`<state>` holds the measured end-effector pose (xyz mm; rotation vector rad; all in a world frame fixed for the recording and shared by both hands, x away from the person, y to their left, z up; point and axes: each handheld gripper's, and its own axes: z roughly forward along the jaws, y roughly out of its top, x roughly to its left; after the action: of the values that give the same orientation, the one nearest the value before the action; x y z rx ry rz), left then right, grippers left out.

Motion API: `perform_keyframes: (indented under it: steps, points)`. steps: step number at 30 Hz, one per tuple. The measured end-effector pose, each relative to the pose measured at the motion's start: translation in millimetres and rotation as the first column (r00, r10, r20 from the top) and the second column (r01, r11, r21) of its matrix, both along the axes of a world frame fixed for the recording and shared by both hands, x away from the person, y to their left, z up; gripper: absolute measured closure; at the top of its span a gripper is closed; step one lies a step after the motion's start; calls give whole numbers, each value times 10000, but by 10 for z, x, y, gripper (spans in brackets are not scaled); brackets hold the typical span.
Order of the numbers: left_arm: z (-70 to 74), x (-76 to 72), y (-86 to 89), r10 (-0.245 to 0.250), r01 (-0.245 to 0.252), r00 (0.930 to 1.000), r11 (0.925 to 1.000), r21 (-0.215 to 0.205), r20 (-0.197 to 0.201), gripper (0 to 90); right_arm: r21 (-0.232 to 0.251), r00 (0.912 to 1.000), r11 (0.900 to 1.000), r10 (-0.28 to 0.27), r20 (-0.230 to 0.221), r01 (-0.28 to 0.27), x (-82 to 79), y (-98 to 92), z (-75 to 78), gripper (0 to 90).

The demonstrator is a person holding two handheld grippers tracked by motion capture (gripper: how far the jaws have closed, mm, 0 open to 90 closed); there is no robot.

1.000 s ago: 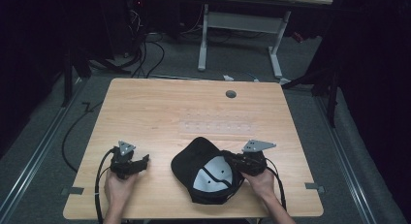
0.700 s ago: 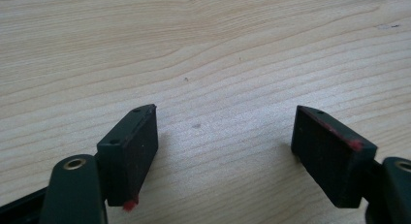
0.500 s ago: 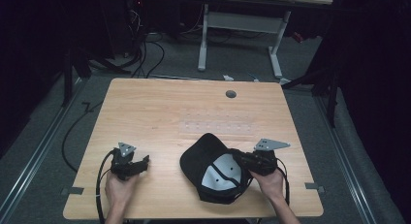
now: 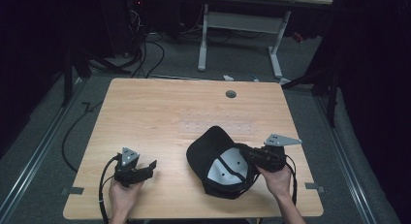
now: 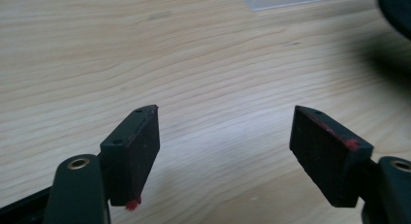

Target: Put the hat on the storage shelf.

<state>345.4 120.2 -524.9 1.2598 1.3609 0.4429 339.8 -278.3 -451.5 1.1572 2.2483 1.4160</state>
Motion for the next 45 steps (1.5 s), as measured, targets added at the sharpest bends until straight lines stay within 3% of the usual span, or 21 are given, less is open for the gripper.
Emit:
perform_keyframes:
  steps: [1,2,5,6,8,11,12,13,14,17,18,24,29,41,45]
  points:
    - [0,0,0,0,0,10000,10000,0,0,266,0,10000,10000,0,0,0,0,0,0,832]
    - [27,-46,-90,-392,391,9991,9992,71,136,266,88,10000,10000,-25,5,25,5,-12,32,832]
    - [55,-88,-176,-748,745,9970,9970,189,175,269,200,10000,9998,-34,18,34,10,-24,63,832]
    - [86,-127,-251,-1116,1113,9936,9936,188,194,270,351,10000,9994,-60,-4,60,16,-34,90,832]
    - [99,-145,-291,-1253,1249,9918,9920,168,239,270,399,10000,9992,-65,-1,65,20,-36,102,832]
    - [126,-198,-394,-1707,1694,9848,9848,386,322,267,463,9999,9989,-117,-1,117,33,-26,146,831]
    - [140,-236,-458,-1992,1969,9791,9790,537,412,266,455,9999,9989,-124,0,123,36,-22,156,831]
    - [140,-236,-458,-1992,1969,9791,9790,537,412,264,455,9999,9989,-124,0,123,36,-22,156,831]
    - [149,-270,-525,-2198,2162,9742,9741,665,522,263,504,9999,9987,-108,5,108,46,-16,168,832]
    - [150,-294,-585,-2403,2351,9691,9682,858,562,258,598,10000,9982,-94,-32,96,56,-1,184,831]
    - [145,-306,-639,-2564,2499,9649,9629,1014,563,258,627,10000,9980,-78,-48,81,58,7,189,831]
    - [142,-317,-756,-2768,2687,9590,9563,1149,608,249,698,10000,9976,-9,-59,13,76,60,214,831]
    - [160,-331,-884,-2955,2818,9514,9490,1417,871,230,781,9999,9969,124,-68,-118,89,111,243,831]
    - [221,-366,-932,-3064,2891,9437,9470,1399,1244,230,576,9988,9980,297,-380,-274,112,176,215,830]
    - [226,-382,-933,-3131,2909,9403,9428,1626,1335,236,471,9985,9985,293,-452,-272,118,185,198,830]
